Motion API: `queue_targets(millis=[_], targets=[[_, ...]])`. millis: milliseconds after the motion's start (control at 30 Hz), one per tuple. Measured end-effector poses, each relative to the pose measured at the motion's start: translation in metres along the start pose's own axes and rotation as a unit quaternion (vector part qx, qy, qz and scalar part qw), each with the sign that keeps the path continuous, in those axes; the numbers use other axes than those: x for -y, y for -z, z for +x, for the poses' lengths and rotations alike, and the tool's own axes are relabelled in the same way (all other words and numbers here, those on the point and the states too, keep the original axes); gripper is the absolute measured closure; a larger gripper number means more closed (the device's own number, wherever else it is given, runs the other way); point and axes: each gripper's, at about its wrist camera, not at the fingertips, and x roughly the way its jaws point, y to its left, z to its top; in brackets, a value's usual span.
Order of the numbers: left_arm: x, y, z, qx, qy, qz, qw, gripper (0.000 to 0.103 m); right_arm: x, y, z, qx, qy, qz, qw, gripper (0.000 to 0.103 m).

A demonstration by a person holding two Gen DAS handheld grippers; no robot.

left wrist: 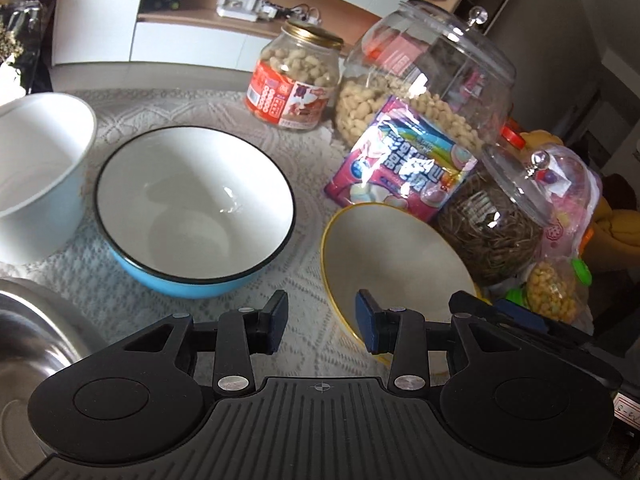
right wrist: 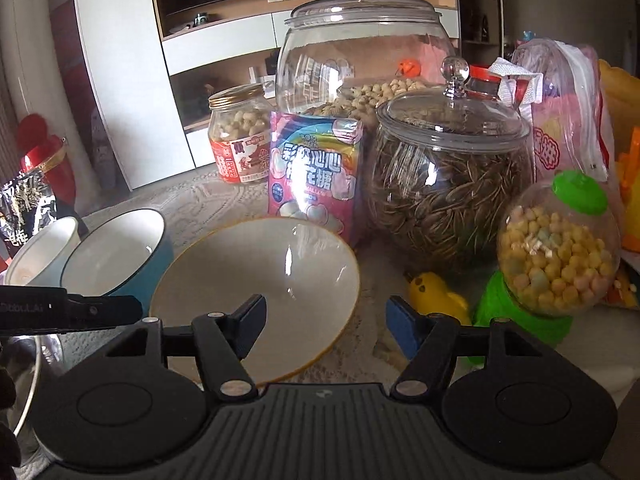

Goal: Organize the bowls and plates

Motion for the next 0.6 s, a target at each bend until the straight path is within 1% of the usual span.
queue_targets(millis=[100,200,267,400,433,500,567,600], targets=[[0.004,-0.002,0.019,-0.011,-0.018,0.001,0.9998,0.062,0.000,-0.012,0.022,0.003,0.008,-0.027,1.000,0.039],[0.007,-0.001,0.034,-0.029,-0.013,0.008,0.9995,0.062,0.004,-0.022,0.047,-0.024,0.006,-0.033,0.999,0.043],[0.008,0.001,0.043,-0.038,-0.011,0.009,0.9992,0.063,0.009,-0.024,0.060,-0.045,-0.010,-0.021,0.999,0.043],[0.010,0.001,0.057,-0.049,-0.010,0.010,0.9987,0.066,0.016,-0.017,0.078,-0.069,-0.058,0.007,0.996,0.044],[0.010,0.002,0.060,-0.051,-0.009,0.011,0.9986,0.067,0.017,-0.015,0.080,-0.076,-0.067,0.015,0.995,0.045],[0.013,0.001,0.064,-0.055,-0.006,0.015,0.9984,0.072,0.016,-0.012,0.083,-0.088,-0.087,0.019,0.992,0.056],[0.017,0.001,0.064,-0.056,-0.003,0.026,0.9981,0.076,0.012,-0.011,0.081,-0.086,-0.087,0.010,0.992,0.056],[0.018,0.001,0.065,-0.056,-0.009,0.033,0.9978,0.077,0.010,-0.010,0.080,-0.085,-0.085,0.005,0.993,0.056]])
